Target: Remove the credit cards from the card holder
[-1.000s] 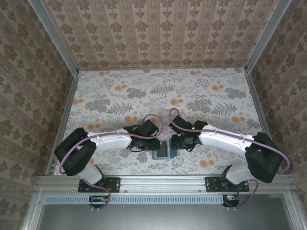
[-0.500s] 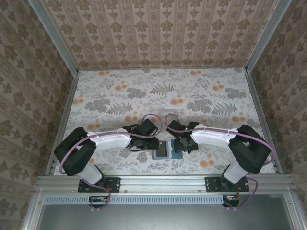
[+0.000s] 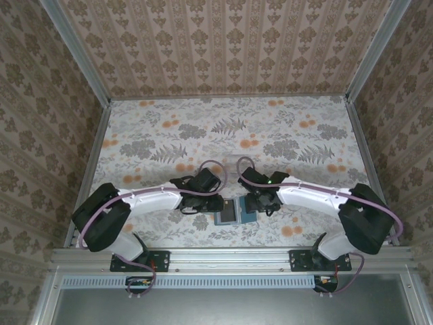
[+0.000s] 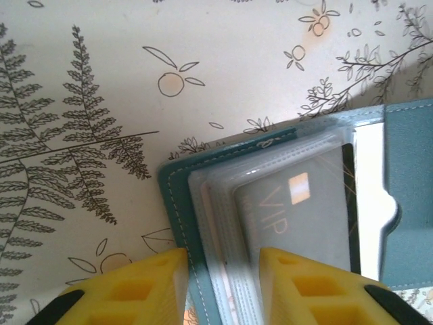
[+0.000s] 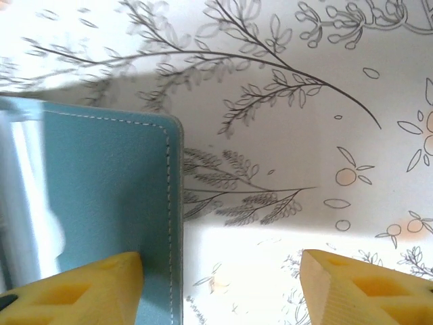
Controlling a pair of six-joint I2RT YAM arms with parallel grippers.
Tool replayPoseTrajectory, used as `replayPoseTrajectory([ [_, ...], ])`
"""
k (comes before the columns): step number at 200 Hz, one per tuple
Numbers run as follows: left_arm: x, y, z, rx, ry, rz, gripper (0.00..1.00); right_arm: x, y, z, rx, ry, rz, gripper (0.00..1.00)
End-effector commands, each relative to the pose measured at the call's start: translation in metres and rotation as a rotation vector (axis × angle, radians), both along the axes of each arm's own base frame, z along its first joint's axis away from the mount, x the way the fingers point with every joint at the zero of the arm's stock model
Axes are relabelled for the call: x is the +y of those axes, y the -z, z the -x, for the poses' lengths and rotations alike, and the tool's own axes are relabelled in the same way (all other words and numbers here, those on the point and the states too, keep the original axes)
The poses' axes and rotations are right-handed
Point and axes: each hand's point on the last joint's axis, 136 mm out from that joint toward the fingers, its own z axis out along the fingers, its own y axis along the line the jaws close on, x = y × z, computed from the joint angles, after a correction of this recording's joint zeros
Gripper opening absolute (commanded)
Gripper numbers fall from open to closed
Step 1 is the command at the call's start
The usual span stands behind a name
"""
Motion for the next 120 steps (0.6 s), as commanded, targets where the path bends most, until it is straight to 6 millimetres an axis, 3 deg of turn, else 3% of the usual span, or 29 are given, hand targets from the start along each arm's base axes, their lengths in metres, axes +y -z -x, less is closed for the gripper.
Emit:
replayPoseTrajectory([
  [1, 0.001, -0.005, 0.003, 0.008, 0.005, 0.028, 0.31, 0.013, -0.017, 0.004, 0.009, 0.007, -0.096, 0.61],
  [25, -0.001, -0.006, 0.005, 0.013, 0.004, 0.044, 0.30, 0.025, -0.037, 0.000, -0.021, 0.004, -0.181, 0.57],
  [90, -0.009, -0.007, 0.006, 0.022, 0.010, 0.065, 0.25, 0.051, -0.064, -0.004, -0.037, -0.018, -0.318, 0.40],
  [120, -0.009, -0.004, 0.006, 0.026, 0.010, 0.058, 0.24, 0.074, -0.064, -0.003, 0.001, -0.049, -0.426, 0.35],
])
